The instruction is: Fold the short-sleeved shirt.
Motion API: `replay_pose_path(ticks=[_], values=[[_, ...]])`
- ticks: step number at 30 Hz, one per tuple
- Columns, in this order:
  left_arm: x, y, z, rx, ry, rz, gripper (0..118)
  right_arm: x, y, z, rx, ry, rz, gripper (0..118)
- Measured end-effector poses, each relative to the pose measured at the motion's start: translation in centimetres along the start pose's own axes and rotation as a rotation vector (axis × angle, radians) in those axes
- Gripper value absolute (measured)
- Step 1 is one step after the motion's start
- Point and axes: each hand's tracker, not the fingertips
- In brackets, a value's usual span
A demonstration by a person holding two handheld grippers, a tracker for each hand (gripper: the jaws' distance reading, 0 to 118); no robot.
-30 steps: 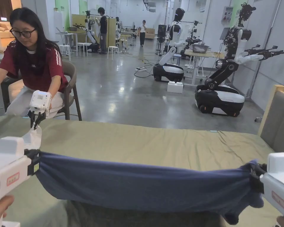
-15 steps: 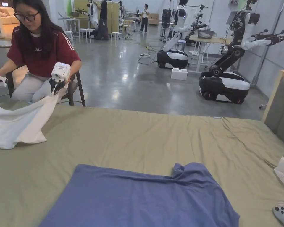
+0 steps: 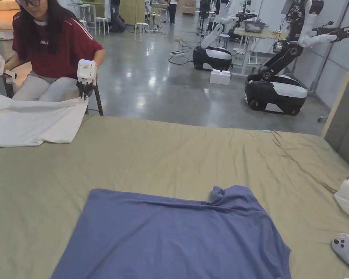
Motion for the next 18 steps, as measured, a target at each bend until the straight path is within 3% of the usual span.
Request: replay_pose_path(ticks=[2, 5, 7, 16, 18], values=[[0.1, 0.1, 0.5, 0.001, 0.017, -0.001, 17, -0.1, -0.1, 0.2, -0.030, -0.054, 0.005, 39], [-0.1, 0.7, 2.4, 0.044, 0.035, 0.019, 51, 0.0, 0.5, 1.7, 0.040, -0.108, 0.009, 69], [0.1, 1.7, 3.7, 0.142, 0.027, 0.012, 64, -0.1, 1.8, 3.1, 0.138, -0.096, -0.002, 74], [4.9, 9.2, 6.3, 0.464, 0.033, 0.011, 61, -5.3, 11.3, 5.3, 0.611, -0.022, -0.072, 78], [6.0, 10.9, 6.5, 0.529, 0.037, 0.004, 51, -6.6, 13.3, 5.6, 0.672, 0.000, -0.086, 78]])
